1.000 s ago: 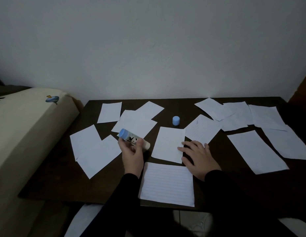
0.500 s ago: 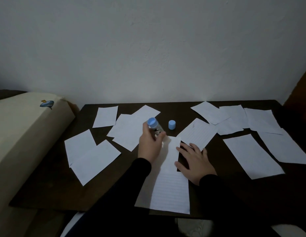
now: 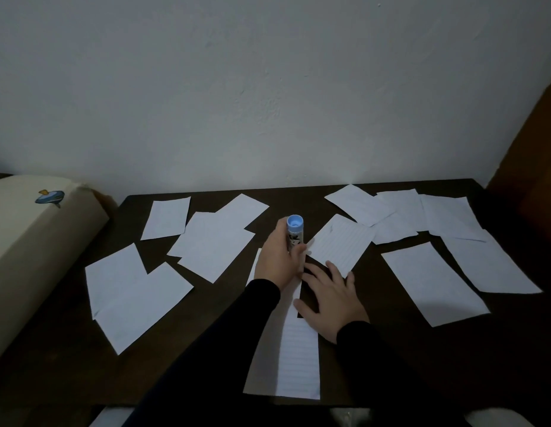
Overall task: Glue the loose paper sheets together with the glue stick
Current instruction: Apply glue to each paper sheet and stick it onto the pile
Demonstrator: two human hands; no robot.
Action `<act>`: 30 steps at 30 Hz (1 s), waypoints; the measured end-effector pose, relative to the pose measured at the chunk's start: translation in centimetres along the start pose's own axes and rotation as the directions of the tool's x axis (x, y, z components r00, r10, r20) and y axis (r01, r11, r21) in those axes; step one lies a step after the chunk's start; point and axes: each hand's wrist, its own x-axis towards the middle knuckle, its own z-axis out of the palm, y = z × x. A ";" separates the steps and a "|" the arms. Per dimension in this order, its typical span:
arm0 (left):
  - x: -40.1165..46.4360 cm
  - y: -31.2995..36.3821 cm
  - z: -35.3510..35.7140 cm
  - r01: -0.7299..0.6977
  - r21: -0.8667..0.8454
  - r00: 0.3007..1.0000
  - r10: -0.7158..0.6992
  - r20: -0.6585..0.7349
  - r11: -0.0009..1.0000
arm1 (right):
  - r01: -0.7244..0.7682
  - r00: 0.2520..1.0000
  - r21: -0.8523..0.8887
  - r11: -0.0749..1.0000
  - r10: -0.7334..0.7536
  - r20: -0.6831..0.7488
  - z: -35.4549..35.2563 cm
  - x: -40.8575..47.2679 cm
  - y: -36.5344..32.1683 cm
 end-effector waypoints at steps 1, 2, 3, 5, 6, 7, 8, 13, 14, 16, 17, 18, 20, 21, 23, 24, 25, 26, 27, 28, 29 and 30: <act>0.1 -0.2 -0.2 -0.008 0.020 1.000 0.008 0.002 1.000 | -0.002 1.000 0.002 1.000 0.002 0.002 0.0 0.0 0.0; 0.3 -0.5 -0.5 -0.006 0.039 1.000 0.006 -0.003 0.999 | -0.005 1.000 0.003 1.000 0.005 0.004 -0.1 0.0 -0.1; 0.5 -0.7 -0.8 0.005 0.048 1.000 -0.004 -0.016 0.999 | -0.008 1.000 0.005 1.000 0.008 0.005 -0.1 0.0 -0.1; 0.8 -1.2 -1.5 0.070 0.043 0.996 -0.068 -0.049 0.997 | -0.012 1.000 0.005 1.000 0.012 0.009 -0.2 0.0 -0.3; 0.9 -1.4 -1.9 0.102 0.036 0.993 -0.100 -0.060 0.994 | -0.014 1.000 0.001 1.000 0.014 0.013 -0.3 0.0 -0.3; 1.0 -1.7 -2.3 0.121 0.031 0.991 -0.119 -0.066 0.992 | -0.017 1.000 -0.004 1.000 0.017 0.019 -0.4 0.0 -0.4; 1.1 -2.0 -2.6 0.125 0.033 0.990 -0.122 -0.070 0.992 | -0.019 1.000 -0.008 1.000 0.019 0.024 -0.5 0.0 -0.4; 1.2 -3.1 -3.9 0.152 -0.010 0.981 -0.152 -0.122 0.988 | -0.021 1.000 -0.008 1.000 0.021 0.015 -0.4 0.1 -0.5; 1.1 -3.2 -4.1 0.165 -0.033 0.977 -0.168 -0.133 0.986 | -0.022 1.000 -0.009 1.000 0.022 0.014 -0.3 0.1 -0.5; 0.8 -3.5 -4.5 0.191 -0.114 0.961 -0.210 -0.182 0.975 | -0.024 0.999 -0.009 1.000 0.025 0.024 -0.3 0.0 -0.5; 0.6 -3.5 -4.8 0.199 -0.172 0.945 -0.235 -0.226 0.965 | -0.024 0.999 -0.009 1.000 0.024 0.027 -0.3 0.0 -0.5; 0.4 -3.5 -5.1 0.202 -0.234 0.926 -0.263 -0.272 0.951 | -0.023 0.999 -0.011 1.000 0.023 0.026 -0.4 -0.1 -0.6; 0.0 -3.4 -5.9 0.203 -0.360 0.884 -0.328 -0.333 0.911 | -0.022 1.000 -0.015 1.000 0.022 0.019 -0.4 -0.1 -0.6; -0.2 -3.5 -6.3 0.193 -0.422 0.869 -0.354 -0.345 0.886 | -0.025 1.000 -0.017 1.000 0.025 0.018 -0.3 -0.1 -0.6; -0.8 -4.2 -7.2 0.166 -0.511 0.854 -0.382 -0.352 0.843 | -0.031 0.999 -0.021 0.999 0.031 0.013 -0.3 -0.1 -0.6; -1.2 -4.7 -7.6 0.167 -0.534 0.850 -0.395 -0.349 0.829 | -0.031 0.999 -0.023 0.999 0.031 0.008 -0.3 -0.1 -0.6; -1.6 -5.3 -8.1 0.176 -0.551 0.846 -0.412 -0.339 0.816 | -0.029 1.000 -0.024 0.999 0.029 0.004 -0.4 -0.1 -0.6; -2.1 -5.7 -8.6 0.182 -0.568 0.845 -0.423 -0.327 0.803 | -0.026 1.000 -0.026 0.999 0.026 0.001 -0.4 -0.1 -0.6; -2.6 -6.2 -9.0 0.183 -0.576 0.850 -0.422 -0.314 0.797 | -0.025 1.000 -0.025 0.999 0.025 -0.003 -0.4 -0.1 -0.6; -3.0 -6.6 -9.5 0.187 -0.574 0.856 -0.419 -0.303 0.797 | -0.027 1.000 -0.023 0.999 0.027 -0.009 -0.4 -0.2 -0.6; -3.5 -7.0 -9.8 0.195 -0.572 0.858 -0.421 -0.294 0.797 | -0.030 0.999 -0.016 0.999 0.030 -0.019 -0.4 -0.3 -0.7; -3.9 -7.2 -10.0 0.207 -0.581 0.855 -0.434 -0.284 0.787 | -0.034 0.999 -0.010 0.999 0.033 -0.032 -0.4 -0.3 -0.6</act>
